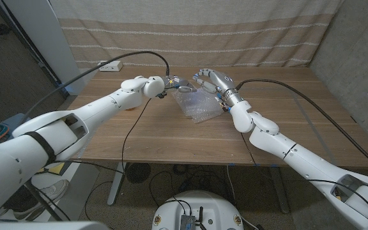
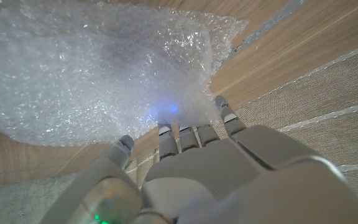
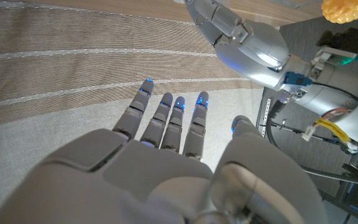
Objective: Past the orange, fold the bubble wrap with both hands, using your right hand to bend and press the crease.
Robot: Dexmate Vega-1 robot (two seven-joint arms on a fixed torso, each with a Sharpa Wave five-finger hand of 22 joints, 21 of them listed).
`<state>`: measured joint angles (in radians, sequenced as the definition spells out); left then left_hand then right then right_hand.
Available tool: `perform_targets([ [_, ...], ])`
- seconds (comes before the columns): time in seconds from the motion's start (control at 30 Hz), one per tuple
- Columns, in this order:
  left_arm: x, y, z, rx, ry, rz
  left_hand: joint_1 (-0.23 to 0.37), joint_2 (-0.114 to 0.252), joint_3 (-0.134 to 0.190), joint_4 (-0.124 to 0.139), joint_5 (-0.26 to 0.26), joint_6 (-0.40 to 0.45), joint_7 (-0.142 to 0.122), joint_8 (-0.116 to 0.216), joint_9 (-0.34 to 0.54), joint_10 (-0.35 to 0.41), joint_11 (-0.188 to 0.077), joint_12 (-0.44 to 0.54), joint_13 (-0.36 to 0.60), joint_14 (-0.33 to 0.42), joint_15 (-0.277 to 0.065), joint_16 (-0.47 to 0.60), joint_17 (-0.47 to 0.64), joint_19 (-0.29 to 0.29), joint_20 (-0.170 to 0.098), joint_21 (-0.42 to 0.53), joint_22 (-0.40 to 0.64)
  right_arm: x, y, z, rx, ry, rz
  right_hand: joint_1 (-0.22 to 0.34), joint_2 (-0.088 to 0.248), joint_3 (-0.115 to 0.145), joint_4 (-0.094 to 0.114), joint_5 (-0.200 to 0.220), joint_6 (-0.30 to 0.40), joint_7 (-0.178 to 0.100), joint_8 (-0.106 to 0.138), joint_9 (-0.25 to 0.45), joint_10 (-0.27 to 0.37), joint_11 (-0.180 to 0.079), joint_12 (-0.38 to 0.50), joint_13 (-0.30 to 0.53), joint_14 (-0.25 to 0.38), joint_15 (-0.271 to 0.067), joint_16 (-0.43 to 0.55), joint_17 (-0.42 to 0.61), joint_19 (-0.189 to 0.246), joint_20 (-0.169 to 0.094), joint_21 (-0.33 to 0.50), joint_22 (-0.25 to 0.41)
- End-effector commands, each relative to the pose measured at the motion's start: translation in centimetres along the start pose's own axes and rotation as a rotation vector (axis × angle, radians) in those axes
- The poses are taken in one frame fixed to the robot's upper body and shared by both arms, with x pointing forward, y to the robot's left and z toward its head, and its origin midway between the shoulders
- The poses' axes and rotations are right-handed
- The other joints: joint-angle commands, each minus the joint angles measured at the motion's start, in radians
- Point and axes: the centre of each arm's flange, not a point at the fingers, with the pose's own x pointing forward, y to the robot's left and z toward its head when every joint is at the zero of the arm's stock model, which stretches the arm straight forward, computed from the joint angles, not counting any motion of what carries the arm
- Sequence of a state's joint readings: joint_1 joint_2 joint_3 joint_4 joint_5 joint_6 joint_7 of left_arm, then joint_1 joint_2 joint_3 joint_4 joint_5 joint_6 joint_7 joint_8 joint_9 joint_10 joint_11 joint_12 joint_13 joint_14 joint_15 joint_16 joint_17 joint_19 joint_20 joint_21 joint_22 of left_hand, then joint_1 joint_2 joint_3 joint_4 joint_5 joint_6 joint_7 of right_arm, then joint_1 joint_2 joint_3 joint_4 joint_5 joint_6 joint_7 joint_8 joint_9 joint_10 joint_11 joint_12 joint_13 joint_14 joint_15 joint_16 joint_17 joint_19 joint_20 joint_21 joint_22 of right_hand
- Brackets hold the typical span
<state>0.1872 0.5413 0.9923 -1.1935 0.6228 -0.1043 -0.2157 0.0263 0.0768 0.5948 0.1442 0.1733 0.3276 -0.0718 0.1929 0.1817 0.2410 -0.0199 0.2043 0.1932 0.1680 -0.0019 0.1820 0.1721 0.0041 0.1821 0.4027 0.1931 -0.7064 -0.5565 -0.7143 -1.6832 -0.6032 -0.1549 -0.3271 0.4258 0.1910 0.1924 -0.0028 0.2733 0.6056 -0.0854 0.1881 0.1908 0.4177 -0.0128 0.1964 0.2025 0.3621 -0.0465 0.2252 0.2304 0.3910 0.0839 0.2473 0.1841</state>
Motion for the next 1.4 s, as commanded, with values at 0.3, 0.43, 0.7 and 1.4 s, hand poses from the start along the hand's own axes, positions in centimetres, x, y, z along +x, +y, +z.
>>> perform_targets([
  [0.3,-0.6,0.3,0.1,-0.002,-0.001,0.016,0.008,0.028,0.004,-0.007,0.003,0.000,-0.001,-0.003,0.001,0.006,0.000,0.007,0.004,0.003,-0.008,0.004,0.003,0.005,0.002,-0.002,0.002,0.3,5.5,-3.7,-0.257,0.272,0.203,0.018,-0.003,0.029,-0.001,-0.019,0.028,0.011,0.012,0.002,0.027,0.000,0.013,0.004,0.023,-0.032,0.009,0.003,0.019,-0.004,0.001,0.002],
  [0.43,-0.7,0.2,0.1,-0.001,0.003,0.012,0.008,0.028,0.004,-0.008,0.003,-0.002,0.000,-0.004,0.001,0.006,0.001,0.007,0.004,0.003,-0.009,0.004,0.003,0.005,0.003,-0.003,0.002,-0.1,5.9,-4.2,-0.267,0.285,0.220,0.018,-0.004,0.037,0.001,-0.028,0.040,0.014,0.016,0.002,0.041,0.000,0.017,0.004,0.038,-0.033,0.015,0.004,0.030,-0.004,0.003,0.002],
  [0.7,-0.7,0.2,0.0,-0.001,0.008,0.013,0.008,0.027,0.005,-0.008,0.003,-0.005,-0.003,-0.005,0.001,0.006,-0.002,0.007,0.004,0.002,-0.012,0.004,0.003,0.005,0.002,-0.004,0.002,-1.0,7.5,-5.0,-0.284,0.318,0.291,0.016,-0.006,0.047,0.004,-0.039,0.050,0.021,0.019,0.002,0.056,-0.002,0.021,0.004,0.058,-0.032,0.022,0.005,0.039,0.001,0.005,0.002],
  [1.4,-4.6,4.3,-1.0,-0.002,0.100,0.316,0.019,0.034,0.022,-0.018,0.003,-0.076,-0.023,-0.022,0.002,-0.042,-0.008,-0.008,0.005,-0.015,0.000,-0.001,0.002,0.002,0.009,-0.013,0.002,-1.7,9.1,-5.5,-0.338,0.332,0.339,0.027,-0.010,0.071,-0.003,-0.054,0.053,0.025,0.017,0.002,0.069,-0.002,0.022,0.004,0.067,-0.037,0.021,0.002,0.046,0.000,0.004,0.002],
])
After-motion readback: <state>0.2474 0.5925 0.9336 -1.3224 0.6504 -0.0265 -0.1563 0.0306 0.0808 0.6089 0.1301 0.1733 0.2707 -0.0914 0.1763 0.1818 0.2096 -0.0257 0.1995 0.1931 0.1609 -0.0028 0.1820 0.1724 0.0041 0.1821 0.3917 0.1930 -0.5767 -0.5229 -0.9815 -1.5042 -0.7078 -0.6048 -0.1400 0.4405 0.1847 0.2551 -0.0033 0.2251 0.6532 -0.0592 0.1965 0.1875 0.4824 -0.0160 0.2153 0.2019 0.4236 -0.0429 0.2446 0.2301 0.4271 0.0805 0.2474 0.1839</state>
